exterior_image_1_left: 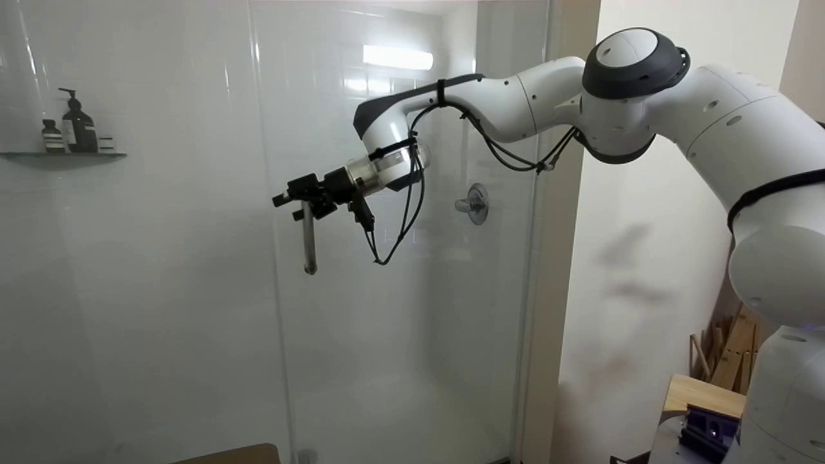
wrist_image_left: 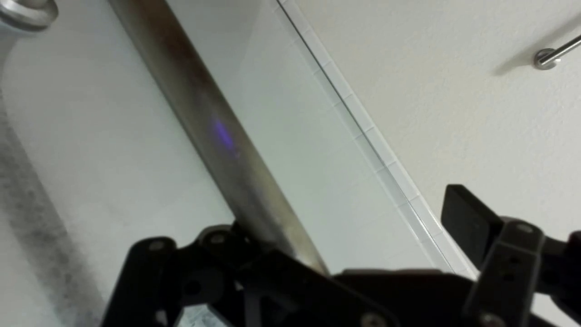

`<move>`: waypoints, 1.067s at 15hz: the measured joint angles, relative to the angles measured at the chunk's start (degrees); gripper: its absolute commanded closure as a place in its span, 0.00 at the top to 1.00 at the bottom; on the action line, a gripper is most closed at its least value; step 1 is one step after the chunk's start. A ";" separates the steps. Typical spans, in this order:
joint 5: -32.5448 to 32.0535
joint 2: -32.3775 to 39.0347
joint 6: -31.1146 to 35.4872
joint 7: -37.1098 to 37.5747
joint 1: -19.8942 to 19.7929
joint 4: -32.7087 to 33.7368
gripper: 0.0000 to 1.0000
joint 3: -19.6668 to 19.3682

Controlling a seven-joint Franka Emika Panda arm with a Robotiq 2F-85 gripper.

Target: Open the shower door.

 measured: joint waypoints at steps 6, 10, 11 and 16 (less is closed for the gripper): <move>6.91 -5.26 -0.48 -4.14 -2.38 -6.87 1.00 0.88; 13.43 -11.73 -0.81 -7.08 -3.35 -13.10 1.00 0.40; 15.40 -13.55 -1.30 -7.94 -3.35 -14.50 1.00 -0.06; 25.79 -24.16 -7.00 -12.34 0.53 -20.94 1.00 -7.11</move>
